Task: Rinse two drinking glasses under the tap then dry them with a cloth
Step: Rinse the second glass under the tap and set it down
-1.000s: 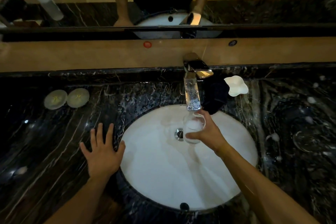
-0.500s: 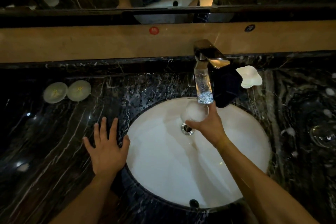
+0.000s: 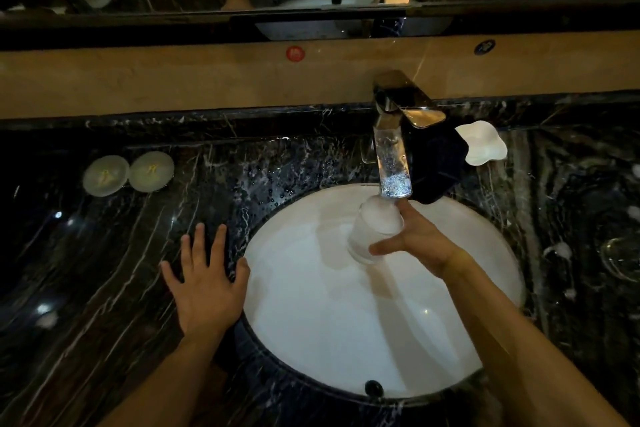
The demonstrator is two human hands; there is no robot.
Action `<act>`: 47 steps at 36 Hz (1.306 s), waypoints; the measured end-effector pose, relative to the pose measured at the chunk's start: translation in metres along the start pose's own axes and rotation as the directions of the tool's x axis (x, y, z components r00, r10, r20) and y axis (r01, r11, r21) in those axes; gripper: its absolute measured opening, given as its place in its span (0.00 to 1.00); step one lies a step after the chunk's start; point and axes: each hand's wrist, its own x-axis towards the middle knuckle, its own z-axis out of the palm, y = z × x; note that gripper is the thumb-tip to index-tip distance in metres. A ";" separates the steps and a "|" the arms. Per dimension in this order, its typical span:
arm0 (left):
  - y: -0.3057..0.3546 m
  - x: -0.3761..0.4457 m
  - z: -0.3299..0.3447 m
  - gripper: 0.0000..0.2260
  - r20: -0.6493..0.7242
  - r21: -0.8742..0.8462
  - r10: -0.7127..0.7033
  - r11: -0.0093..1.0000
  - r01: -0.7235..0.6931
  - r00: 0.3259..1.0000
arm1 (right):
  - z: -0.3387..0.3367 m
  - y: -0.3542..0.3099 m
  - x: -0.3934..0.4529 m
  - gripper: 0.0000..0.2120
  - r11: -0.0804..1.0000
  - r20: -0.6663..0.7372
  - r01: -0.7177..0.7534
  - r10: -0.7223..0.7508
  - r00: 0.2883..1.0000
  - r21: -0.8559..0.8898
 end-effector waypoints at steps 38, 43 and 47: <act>0.001 0.002 0.000 0.32 0.017 0.007 -0.006 1.000 0.006 1.000 | 0.042 0.029 -0.009 0.23 0.339 0.421 -0.628 0.515 0.747 0.701; 0.001 0.001 -0.001 0.32 0.017 0.008 -0.009 1.000 0.009 1.000 | 0.041 0.029 -0.007 0.24 0.536 0.277 -0.522 0.473 0.837 0.663; 0.000 0.001 0.000 0.32 0.012 0.003 -0.005 1.000 0.005 1.000 | 0.034 0.026 -0.005 0.28 0.827 0.040 -0.301 0.322 0.946 0.474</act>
